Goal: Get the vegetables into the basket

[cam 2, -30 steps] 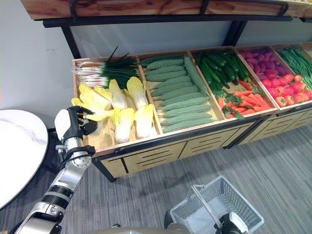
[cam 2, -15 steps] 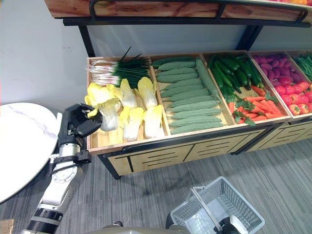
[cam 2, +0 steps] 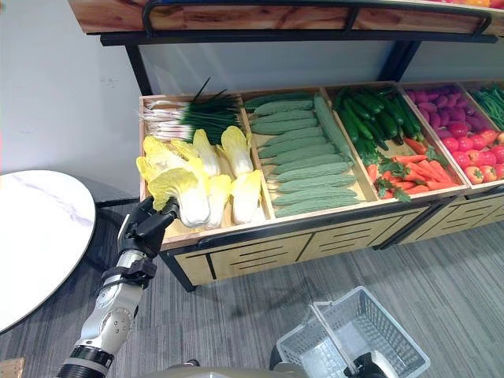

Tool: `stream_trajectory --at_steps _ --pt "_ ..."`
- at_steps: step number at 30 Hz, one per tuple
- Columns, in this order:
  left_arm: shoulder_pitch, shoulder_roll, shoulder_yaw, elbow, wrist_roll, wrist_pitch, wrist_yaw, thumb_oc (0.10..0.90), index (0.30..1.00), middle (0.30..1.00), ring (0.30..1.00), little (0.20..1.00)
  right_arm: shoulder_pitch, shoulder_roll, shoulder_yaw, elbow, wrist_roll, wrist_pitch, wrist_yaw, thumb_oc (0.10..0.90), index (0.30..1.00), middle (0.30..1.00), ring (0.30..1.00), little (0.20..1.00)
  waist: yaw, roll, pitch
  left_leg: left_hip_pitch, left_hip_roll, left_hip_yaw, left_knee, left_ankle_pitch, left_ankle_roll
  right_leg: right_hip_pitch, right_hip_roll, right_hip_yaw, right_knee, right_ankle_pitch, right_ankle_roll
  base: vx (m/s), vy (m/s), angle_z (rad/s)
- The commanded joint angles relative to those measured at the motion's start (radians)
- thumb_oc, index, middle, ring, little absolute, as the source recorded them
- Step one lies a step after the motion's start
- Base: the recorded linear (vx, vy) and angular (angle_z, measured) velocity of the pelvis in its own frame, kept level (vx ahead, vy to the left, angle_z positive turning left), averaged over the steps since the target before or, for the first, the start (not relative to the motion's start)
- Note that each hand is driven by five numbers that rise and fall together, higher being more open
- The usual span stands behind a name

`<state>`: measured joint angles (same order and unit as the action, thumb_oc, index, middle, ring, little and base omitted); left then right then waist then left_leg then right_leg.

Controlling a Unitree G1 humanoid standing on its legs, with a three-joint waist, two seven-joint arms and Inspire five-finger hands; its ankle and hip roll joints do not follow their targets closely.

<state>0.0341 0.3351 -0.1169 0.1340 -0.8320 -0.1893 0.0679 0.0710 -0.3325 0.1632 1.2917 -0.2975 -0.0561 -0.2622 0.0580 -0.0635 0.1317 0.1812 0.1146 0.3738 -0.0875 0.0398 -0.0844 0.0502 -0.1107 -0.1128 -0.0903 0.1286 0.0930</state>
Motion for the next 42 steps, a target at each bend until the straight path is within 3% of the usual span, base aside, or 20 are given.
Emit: stream_trajectory --at_steps 1,11,20,23,24,25,27,31,36,42 --pt "-0.113 0.019 -0.002 -0.157 -0.03 -0.105 -0.079 0.4 0.3 0.3 0.3 0.3 -0.035 -0.026 0.027 0.054 0.019 -0.012 -0.006 0.4 0.3 0.3 0.3 0.3 0.003 -0.034 -0.029 -0.019 -0.009 -0.06 0.0 -0.03 0.001 0.01 -0.069 -0.039 0.014 0.034 0.064 0.0 0.0 0.0" --pt "-0.118 0.06 -0.057 -0.212 -0.085 -0.1 -0.158 0.4 0.3 0.3 0.3 0.3 -0.035 -0.029 0.011 0.042 0.032 -0.017 0.003 0.4 0.3 0.3 0.3 0.3 0.006 -0.053 -0.004 -0.013 -0.043 -0.035 0.013 -0.046 0.031 -0.018 -0.095 -0.001 0.055 0.038 0.079 -0.02 0.068 -0.04" --pt "-0.146 0.093 -0.065 -0.223 -0.068 -0.116 -0.157 0.4 0.3 0.3 0.3 0.3 -0.057 -0.027 0.009 0.03 0.041 -0.009 0.005 0.4 0.3 0.3 0.3 0.3 0.0 -0.069 0.021 -0.018 -0.082 0.026 0.005 -0.065 0.061 -0.103 -0.122 0.07 0.085 0.118 0.115 -0.07 0.103 -0.27" --pt "-0.162 0.097 -0.065 -0.214 -0.07 -0.119 -0.15 0.4 0.3 0.3 0.3 0.3 -0.083 -0.024 0.018 0.029 0.045 -0.009 0.001 0.4 0.3 0.3 0.3 0.3 0.021 -0.042 0.039 -0.02 -0.062 0.073 0.014 -0.066 0.076 -0.137 -0.133 -0.04 0.256 0.054 0.095 -0.13 0.07 -0.57" --pt "-0.162 0.097 -0.065 -0.214 -0.07 -0.119 -0.15 0.4 0.3 0.3 0.3 0.3 -0.083 -0.024 0.018 0.029 0.045 -0.009 0.001 0.4 0.3 0.3 0.3 0.3 0.021 -0.042 0.039 -0.02 -0.062 0.073 0.014 -0.066 0.076 -0.137 -0.133 -0.04 0.256 0.053 0.095 -0.12 0.086 -0.68" --pt "-0.168 0.099 -0.061 -0.217 -0.07 -0.116 -0.146 0.4 0.3 0.3 0.3 0.3 -0.086 -0.024 0.02 0.038 0.041 -0.007 -0.001 0.4 0.3 0.3 0.3 0.3 0.019 -0.031 0.037 -0.025 -0.056 0.093 0.018 -0.061 0.082 -0.139 -0.151 -0.104 0.341 0.027 0.084 -0.03 0.095 -0.33" --pt "-0.168 0.1 -0.061 -0.218 -0.065 -0.114 -0.145 0.4 0.3 0.3 0.3 0.3 -0.086 -0.024 0.018 0.046 0.04 -0.005 -0.001 0.4 0.3 0.3 0.3 0.3 0.015 -0.025 0.033 -0.013 -0.058 0.084 0.012 -0.079 0.08 -0.135 -0.151 -0.109 0.371 -0.002 0.096 0.01 0.047 -0.11" --pt "-0.159 0.11 -0.031 -0.232 -0.06 -0.107 -0.153 0.4 0.3 0.3 0.3 0.3 -0.07 -0.027 0.003 0.066 0.043 0.0 0.0 0.4 0.3 0.3 0.3 0.3 0.013 -0.031 0.008 -0.01 -0.049 0.126 0.008 -0.065 0.06 -0.083 -0.124 -0.156 0.253 -0.039 0.083 0.03 -0.097 -0.26" --pt "-0.163 0.1 -0.026 -0.235 -0.069 -0.116 -0.151 0.4 0.3 0.3 0.3 0.3 -0.06 -0.043 -0.006 0.056 0.048 -0.001 -0.005 0.4 0.3 0.3 0.3 0.3 -0.004 -0.026 0.006 -0.012 -0.02 0.143 0.004 -0.033 0.025 -0.037 -0.071 -0.164 0.151 -0.059 0.067 0.03 -0.161 -0.32" --pt "-0.165 0.086 -0.032 -0.233 -0.076 -0.111 -0.15 0.4 0.3 0.3 0.3 0.3 -0.04 -0.063 -0.017 0.033 0.056 -0.005 -0.007 0.4 0.3 0.3 0.3 0.3 -0.032 -0.004 0.015 -0.01 0.013 0.137 0.005 -0.002 -0.005 -0.017 -0.035 -0.161 0.134 -0.078 0.047 0.02 -0.167 -0.15"
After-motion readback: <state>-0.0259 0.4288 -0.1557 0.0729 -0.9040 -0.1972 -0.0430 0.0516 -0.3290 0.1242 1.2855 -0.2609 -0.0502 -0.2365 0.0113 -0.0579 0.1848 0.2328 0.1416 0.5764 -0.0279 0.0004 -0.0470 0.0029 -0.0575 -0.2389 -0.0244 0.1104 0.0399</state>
